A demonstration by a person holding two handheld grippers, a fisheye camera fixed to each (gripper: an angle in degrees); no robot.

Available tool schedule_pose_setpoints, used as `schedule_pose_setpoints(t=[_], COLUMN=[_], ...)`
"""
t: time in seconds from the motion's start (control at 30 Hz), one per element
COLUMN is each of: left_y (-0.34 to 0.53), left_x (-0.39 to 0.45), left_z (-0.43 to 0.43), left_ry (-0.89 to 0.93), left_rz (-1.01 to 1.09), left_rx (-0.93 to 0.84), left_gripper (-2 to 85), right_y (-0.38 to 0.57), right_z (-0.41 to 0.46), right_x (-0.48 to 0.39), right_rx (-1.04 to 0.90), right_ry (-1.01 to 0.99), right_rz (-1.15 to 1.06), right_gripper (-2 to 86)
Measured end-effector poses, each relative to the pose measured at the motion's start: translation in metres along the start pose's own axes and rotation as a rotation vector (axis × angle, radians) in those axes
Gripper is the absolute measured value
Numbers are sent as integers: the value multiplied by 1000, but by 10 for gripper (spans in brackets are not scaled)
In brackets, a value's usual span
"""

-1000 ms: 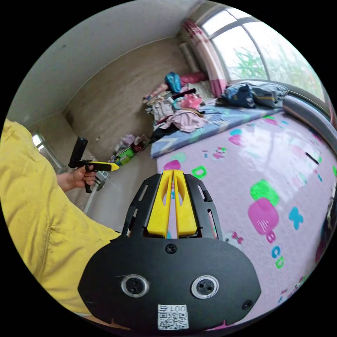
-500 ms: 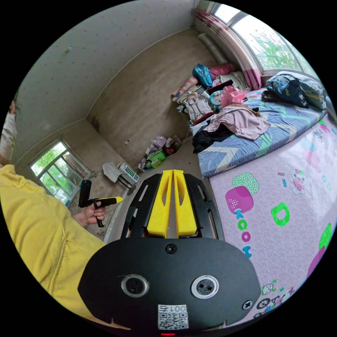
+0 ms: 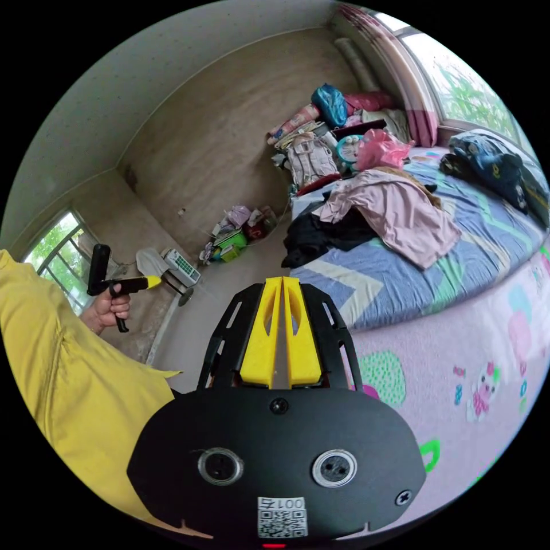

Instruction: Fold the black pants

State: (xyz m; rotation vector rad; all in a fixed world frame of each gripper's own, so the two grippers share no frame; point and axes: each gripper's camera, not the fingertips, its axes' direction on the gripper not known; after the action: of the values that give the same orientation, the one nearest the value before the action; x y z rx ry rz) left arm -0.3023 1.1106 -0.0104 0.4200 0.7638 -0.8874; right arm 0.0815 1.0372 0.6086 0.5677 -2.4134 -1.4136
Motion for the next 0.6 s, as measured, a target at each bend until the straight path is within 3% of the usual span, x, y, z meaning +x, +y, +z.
schedule_pose_setpoints(t=[0.27,0.6], left_y=[-147,-359], left_x=[34,66], left_z=[-38,-6], left_ry=[24,-47], left_rz=[-5,268], left_rx=[-9,-192], left_gripper=[-14,-11], right_y=[76,172], right_z=[130,290], right_x=[85,189], right_rx=[-73,-116], right_ry=[8,86], right_rz=[-164,-135], right_gripper=[6,17])
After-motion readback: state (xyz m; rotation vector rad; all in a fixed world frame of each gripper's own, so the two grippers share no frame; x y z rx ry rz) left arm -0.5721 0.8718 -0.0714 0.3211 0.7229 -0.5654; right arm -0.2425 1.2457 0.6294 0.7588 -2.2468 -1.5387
